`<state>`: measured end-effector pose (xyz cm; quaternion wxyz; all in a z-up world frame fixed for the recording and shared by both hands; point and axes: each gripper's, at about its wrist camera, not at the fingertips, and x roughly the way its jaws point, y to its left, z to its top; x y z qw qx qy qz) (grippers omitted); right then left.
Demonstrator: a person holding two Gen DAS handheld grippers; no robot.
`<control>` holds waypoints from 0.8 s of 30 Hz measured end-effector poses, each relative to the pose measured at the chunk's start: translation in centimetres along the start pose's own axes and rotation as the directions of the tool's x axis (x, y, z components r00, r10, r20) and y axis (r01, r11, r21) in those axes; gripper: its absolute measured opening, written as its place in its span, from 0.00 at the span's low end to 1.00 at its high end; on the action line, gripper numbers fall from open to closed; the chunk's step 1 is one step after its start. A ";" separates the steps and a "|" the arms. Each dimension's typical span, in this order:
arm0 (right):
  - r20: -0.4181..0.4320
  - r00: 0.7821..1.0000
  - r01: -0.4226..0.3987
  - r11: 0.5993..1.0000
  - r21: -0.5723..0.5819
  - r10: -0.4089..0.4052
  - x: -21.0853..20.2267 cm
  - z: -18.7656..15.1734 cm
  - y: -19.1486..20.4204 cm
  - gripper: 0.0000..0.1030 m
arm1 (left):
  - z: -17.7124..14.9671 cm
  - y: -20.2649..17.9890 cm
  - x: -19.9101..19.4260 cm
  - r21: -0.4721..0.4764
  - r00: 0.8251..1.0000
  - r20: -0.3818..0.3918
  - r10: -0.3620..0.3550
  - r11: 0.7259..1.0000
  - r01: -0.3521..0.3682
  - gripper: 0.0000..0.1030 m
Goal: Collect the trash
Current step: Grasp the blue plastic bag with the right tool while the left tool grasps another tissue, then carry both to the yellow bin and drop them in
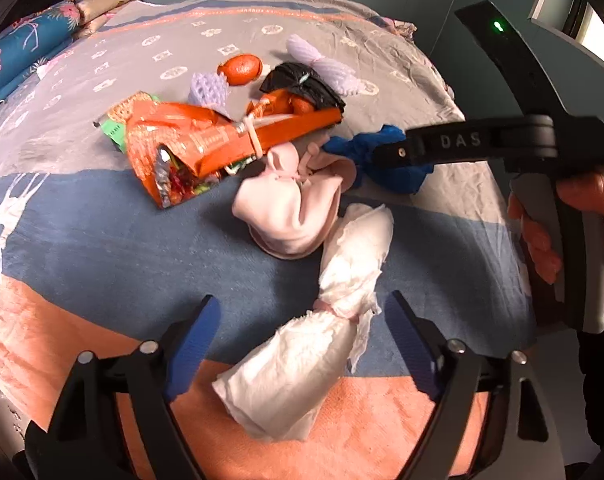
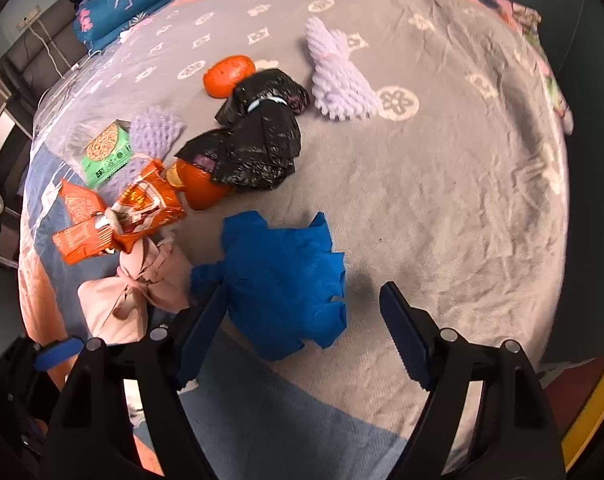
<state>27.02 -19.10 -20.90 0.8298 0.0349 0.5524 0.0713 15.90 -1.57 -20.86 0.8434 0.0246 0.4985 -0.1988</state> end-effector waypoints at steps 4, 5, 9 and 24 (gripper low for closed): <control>-0.013 1.000 0.023 1.000 -0.010 -0.023 0.9 0.1 0.0 0.71 | -0.1 -0.1 0.7 0.001 1.000 -0.018 0.013 1.000 -0.013 0.63; -0.017 1.000 0.021 1.000 -0.009 -0.021 1.1 0.1 0.1 0.71 | -0.1 -0.2 0.8 0.004 1.000 -0.016 0.019 1.000 -0.019 0.59; -0.015 0.999 0.040 0.999 -0.010 -0.041 1.4 -0.1 0.2 0.68 | -0.2 -0.4 0.6 0.010 1.000 -0.004 0.005 1.000 -0.005 0.39; 0.006 0.999 0.048 0.999 -0.003 -0.048 0.9 -0.3 -0.3 0.24 | -0.4 0.3 -0.6 -0.032 0.997 0.051 -0.054 0.998 0.056 0.18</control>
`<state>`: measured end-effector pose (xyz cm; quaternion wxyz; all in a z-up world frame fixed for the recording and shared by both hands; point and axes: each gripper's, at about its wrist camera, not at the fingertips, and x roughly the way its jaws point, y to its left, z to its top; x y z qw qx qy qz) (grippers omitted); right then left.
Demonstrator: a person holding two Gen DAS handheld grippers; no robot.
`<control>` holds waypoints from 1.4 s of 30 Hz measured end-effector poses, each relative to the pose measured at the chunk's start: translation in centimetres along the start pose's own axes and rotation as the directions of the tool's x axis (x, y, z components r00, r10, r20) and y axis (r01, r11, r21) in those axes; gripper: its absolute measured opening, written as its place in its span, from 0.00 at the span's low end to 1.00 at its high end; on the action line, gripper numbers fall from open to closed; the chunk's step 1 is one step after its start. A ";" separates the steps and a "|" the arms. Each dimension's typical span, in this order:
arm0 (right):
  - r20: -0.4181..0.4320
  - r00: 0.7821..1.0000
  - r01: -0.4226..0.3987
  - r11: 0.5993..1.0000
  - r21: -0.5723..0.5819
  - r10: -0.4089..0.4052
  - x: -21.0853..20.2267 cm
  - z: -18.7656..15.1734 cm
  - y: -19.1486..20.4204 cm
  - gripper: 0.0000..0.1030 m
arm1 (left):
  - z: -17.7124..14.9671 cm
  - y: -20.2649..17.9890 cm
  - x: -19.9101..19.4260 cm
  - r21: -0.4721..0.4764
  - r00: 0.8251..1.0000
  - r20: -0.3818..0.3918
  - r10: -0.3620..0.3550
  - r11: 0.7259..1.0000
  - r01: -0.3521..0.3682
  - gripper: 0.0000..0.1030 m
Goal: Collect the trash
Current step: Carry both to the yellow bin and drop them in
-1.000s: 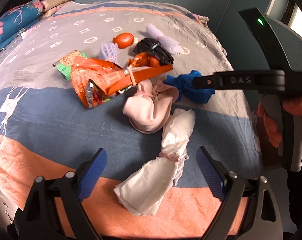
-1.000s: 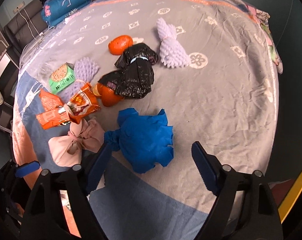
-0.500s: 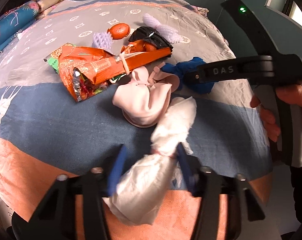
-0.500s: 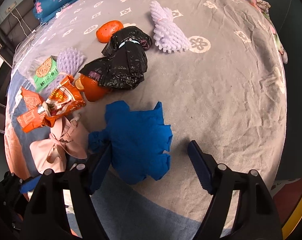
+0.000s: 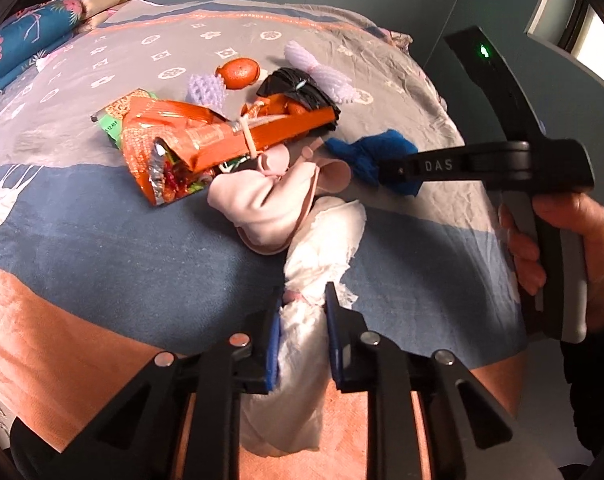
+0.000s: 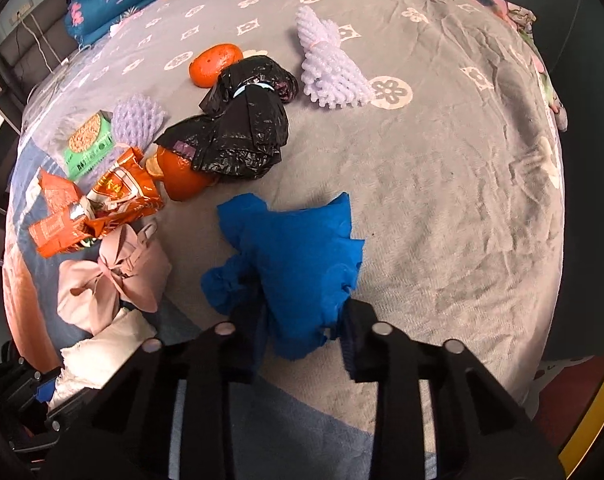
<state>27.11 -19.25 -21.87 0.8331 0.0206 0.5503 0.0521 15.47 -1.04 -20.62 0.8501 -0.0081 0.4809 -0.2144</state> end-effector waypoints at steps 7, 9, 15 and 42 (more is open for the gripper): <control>0.035 0.999 -0.028 0.999 0.028 0.027 -1.3 -0.2 -0.4 0.18 | -0.1 0.4 -1.1 -0.018 0.998 0.044 -0.055 0.998 0.056 0.18; 0.052 0.998 -0.032 0.999 0.032 0.030 -2.0 -0.3 -0.5 0.18 | -0.1 0.6 -1.5 -0.030 0.996 0.062 -0.069 0.997 0.070 0.18; 0.119 0.991 -0.068 0.996 0.053 0.061 -5.1 -0.8 -1.2 0.18 | 0.2 1.1 -2.8 -0.051 0.990 0.112 -0.081 0.995 0.087 0.18; 0.364 0.931 -0.043 0.989 0.142 -0.012 -24.6 -9.0 -9.9 0.18 | 5.9 -7.3 -13.1 0.099 0.940 0.312 -0.139 0.989 0.113 0.18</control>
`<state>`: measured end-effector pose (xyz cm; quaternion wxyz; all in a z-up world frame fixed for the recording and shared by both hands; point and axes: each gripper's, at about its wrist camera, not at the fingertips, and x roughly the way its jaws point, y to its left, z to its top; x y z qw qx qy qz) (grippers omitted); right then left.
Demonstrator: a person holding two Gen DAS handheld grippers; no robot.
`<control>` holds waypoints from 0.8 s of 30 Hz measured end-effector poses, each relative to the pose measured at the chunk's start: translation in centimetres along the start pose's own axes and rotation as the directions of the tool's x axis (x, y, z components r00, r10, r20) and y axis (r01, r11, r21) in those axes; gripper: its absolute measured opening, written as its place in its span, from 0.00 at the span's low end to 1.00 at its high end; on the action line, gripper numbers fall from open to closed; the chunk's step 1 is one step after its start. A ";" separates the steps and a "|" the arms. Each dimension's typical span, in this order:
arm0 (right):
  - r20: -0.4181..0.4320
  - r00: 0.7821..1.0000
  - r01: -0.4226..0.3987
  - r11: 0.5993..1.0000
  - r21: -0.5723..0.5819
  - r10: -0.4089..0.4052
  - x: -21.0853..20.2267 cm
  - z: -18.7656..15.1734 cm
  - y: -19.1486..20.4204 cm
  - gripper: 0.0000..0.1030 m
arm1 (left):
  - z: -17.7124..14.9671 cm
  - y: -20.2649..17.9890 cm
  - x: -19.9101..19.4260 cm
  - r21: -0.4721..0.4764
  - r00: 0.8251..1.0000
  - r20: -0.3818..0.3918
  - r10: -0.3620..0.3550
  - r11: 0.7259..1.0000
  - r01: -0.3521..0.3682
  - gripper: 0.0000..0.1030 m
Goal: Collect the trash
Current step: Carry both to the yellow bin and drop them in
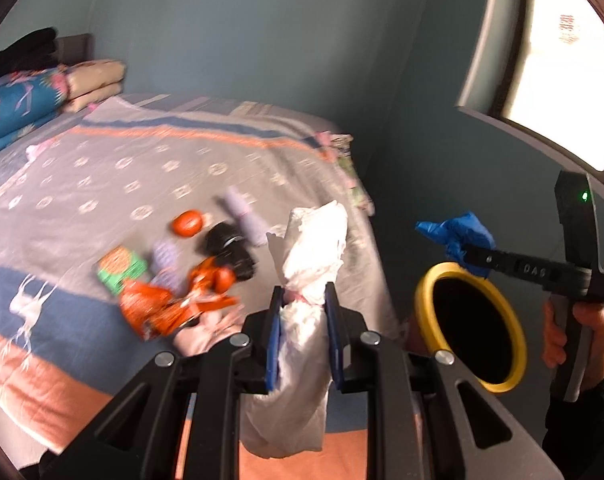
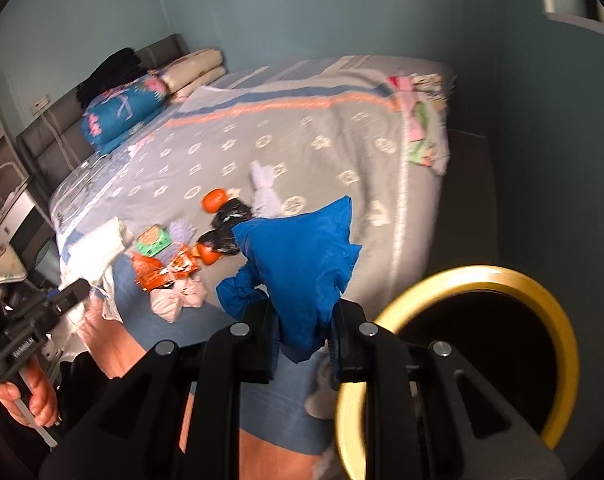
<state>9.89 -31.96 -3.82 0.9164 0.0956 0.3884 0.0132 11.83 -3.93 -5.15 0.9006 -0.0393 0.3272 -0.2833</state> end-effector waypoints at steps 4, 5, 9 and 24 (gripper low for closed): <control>0.025 0.998 0.060 0.997 0.051 -0.062 -3.0 -0.5 -2.2 0.18 | 1.5 -2.4 0.8 0.032 0.997 -0.002 -0.076 0.997 0.076 0.18; 0.030 0.997 0.070 0.996 0.062 -0.072 -3.4 -0.6 -2.6 0.18 | 1.9 -3.1 1.2 0.043 0.996 -0.005 -0.093 0.995 0.093 0.18; 0.066 0.989 0.125 0.980 0.153 -0.136 -6.8 -2.1 -5.4 0.19 | 2.9 -6.5 2.8 0.102 0.983 -0.047 -0.177 0.978 0.181 0.18; 0.165 0.972 0.107 0.940 0.325 -0.167 -12.0 -6.7 -15.1 0.23 | 0.0 -17.2 8.3 0.160 0.945 -0.200 -0.259 0.943 0.292 0.18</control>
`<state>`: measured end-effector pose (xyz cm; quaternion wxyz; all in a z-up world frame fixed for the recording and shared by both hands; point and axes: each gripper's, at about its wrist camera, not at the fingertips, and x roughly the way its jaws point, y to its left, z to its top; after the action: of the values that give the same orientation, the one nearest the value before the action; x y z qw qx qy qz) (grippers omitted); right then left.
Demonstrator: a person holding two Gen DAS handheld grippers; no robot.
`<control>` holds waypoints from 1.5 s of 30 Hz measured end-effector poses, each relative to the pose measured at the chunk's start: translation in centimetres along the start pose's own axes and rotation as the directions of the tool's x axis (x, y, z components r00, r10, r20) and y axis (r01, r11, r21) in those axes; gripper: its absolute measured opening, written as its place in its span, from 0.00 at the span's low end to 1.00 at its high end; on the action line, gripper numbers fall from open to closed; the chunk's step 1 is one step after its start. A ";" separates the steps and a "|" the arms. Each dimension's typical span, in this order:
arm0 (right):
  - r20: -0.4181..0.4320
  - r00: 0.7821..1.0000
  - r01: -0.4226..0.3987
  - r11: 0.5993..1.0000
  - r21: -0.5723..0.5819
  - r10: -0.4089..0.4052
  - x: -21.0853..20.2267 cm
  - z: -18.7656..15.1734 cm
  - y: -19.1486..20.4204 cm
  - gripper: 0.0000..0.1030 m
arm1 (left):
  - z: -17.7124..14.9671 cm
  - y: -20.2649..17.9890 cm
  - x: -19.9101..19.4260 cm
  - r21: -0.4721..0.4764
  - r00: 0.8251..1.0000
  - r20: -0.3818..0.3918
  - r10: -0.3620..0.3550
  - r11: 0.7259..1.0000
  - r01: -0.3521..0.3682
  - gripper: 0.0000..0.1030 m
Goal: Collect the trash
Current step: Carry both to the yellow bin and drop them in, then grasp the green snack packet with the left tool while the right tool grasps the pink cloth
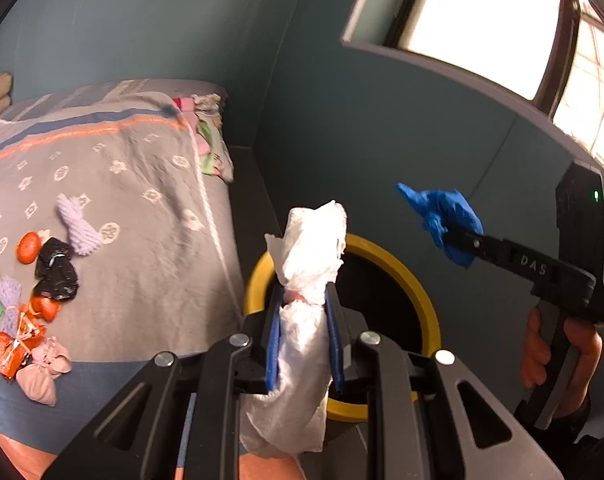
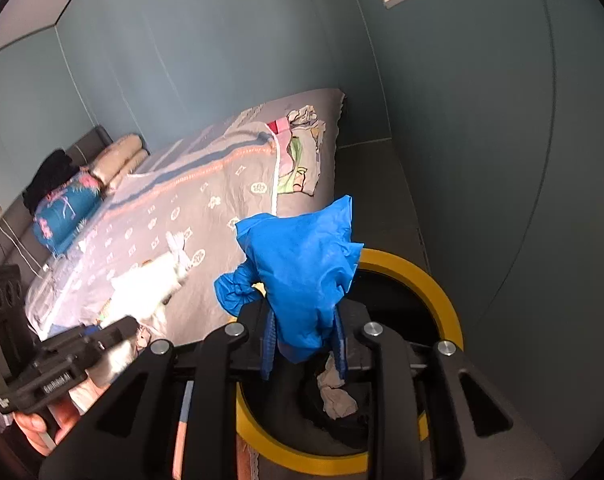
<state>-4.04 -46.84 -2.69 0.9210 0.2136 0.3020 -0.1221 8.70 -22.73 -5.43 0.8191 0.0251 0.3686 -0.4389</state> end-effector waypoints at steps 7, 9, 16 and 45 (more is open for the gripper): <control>-0.031 0.999 -0.038 0.999 0.027 0.039 1.7 -0.2 -1.8 0.25 | -0.8 -1.5 3.1 0.007 0.998 -0.065 -0.015 1.000 0.016 0.18; -0.028 0.999 -0.037 0.999 0.028 0.038 2.0 -0.1 -1.9 0.25 | -1.0 -1.6 3.6 0.011 0.997 -0.080 -0.014 1.000 0.015 0.18; -0.022 1.000 -0.009 0.999 0.047 0.010 2.4 0.0 -1.3 0.42 | -1.5 -1.4 3.6 -0.012 0.995 -0.084 -0.054 0.999 0.053 0.35; -0.032 0.973 -0.230 0.960 -0.158 0.227 7.9 0.8 13.5 0.81 | -2.4 18.4 -7.5 -0.291 0.910 0.080 0.407 0.883 -0.369 0.90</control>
<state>7.33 -36.06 -2.56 0.9410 0.1732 0.2906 0.0112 18.33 -5.31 -7.65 0.9096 -0.0436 0.3545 -0.2122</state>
